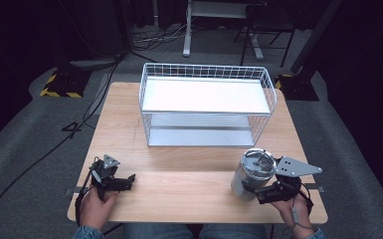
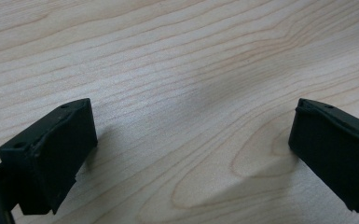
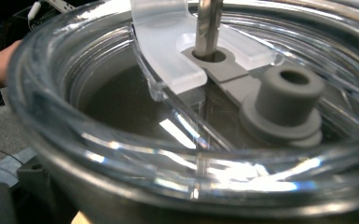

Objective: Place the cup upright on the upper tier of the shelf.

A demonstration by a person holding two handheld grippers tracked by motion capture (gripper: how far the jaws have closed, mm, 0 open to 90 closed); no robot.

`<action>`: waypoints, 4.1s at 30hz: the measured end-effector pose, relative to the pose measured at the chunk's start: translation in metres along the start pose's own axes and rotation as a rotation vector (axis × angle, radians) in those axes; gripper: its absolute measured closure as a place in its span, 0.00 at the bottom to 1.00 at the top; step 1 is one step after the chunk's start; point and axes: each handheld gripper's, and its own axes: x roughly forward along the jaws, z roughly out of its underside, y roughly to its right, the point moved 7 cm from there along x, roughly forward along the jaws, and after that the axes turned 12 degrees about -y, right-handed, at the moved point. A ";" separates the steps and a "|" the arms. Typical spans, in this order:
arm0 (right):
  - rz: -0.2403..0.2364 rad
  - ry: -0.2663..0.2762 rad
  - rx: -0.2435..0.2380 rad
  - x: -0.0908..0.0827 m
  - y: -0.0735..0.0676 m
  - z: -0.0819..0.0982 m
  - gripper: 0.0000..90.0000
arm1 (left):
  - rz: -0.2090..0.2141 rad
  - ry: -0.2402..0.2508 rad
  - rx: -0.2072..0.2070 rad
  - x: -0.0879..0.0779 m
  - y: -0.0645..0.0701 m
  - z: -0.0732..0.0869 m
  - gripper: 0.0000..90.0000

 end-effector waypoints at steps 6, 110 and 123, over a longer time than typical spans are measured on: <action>0.012 -0.005 -0.022 -0.006 0.003 -0.018 0.04 | 0.000 0.000 -0.001 0.000 0.000 0.000 0.01; 0.153 0.026 0.116 0.077 0.118 -0.266 0.04 | -0.007 0.000 -0.013 0.000 0.001 0.001 0.01; 0.154 0.023 0.118 0.100 0.116 -0.263 0.04 | -0.008 0.000 -0.012 0.000 0.001 0.001 0.01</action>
